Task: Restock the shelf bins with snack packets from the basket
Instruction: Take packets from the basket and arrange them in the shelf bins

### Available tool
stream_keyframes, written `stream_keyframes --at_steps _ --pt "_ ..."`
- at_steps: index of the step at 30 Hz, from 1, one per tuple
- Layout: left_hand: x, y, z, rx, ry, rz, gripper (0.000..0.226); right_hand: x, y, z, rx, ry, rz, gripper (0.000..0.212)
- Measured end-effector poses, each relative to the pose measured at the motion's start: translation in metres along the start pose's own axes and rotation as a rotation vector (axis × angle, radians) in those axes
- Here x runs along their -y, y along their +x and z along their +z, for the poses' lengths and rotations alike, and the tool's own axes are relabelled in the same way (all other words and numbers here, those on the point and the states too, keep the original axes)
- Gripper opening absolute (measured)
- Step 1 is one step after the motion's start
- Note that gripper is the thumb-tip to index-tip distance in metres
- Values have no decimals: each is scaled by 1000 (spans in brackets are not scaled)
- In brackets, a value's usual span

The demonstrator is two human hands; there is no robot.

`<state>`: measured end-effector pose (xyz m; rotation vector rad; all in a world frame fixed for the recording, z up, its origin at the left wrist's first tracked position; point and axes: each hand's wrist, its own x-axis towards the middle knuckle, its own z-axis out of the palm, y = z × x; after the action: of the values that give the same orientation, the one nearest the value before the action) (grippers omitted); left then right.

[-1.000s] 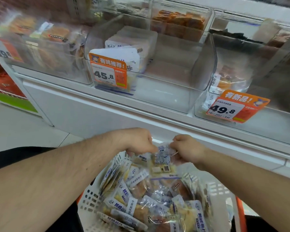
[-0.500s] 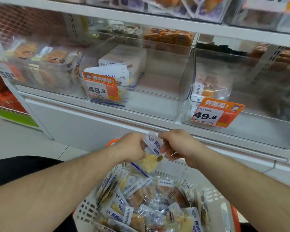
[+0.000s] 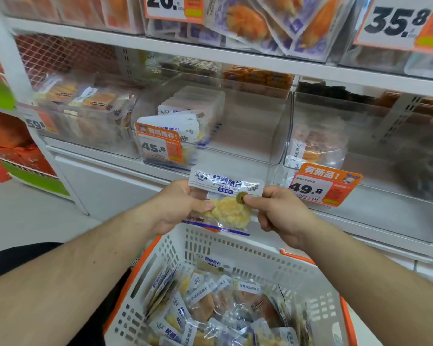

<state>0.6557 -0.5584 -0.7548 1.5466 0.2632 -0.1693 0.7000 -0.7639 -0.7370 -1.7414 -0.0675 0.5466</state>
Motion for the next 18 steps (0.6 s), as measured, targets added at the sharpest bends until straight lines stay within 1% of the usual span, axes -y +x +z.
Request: stream_keyframes --at_steps 3,5,6,8,9,11,13,15,18 --pt "-5 0 -2 17 -8 44 34 3 0 2 -20 -13 -32 8" --pt "-11 -1 -4 -12 -61 64 31 7 0 3 -49 -23 -84 10" --pt "-15 -2 -6 -27 -94 74 27 12 -1 4 -69 -33 -117 10" --pt "-24 -4 -14 -63 -153 108 9 27 -4 3 -131 -74 -216 7" --pt "-30 -5 -19 -93 -185 135 6 38 -5 3 -174 -90 -289 6" --pt "-39 -3 -31 -193 -248 180 20 60 -6 0 -281 -91 -445 12" --pt "-46 -2 -40 -300 -315 196 27 82 -4 -2 -352 -75 -547 17" --pt "-49 1 -44 -363 -360 199 30 98 3 -1 -367 -92 -583 17" --pt "-52 2 -42 -381 -384 207 30 107 22 1 -368 -199 -569 14"
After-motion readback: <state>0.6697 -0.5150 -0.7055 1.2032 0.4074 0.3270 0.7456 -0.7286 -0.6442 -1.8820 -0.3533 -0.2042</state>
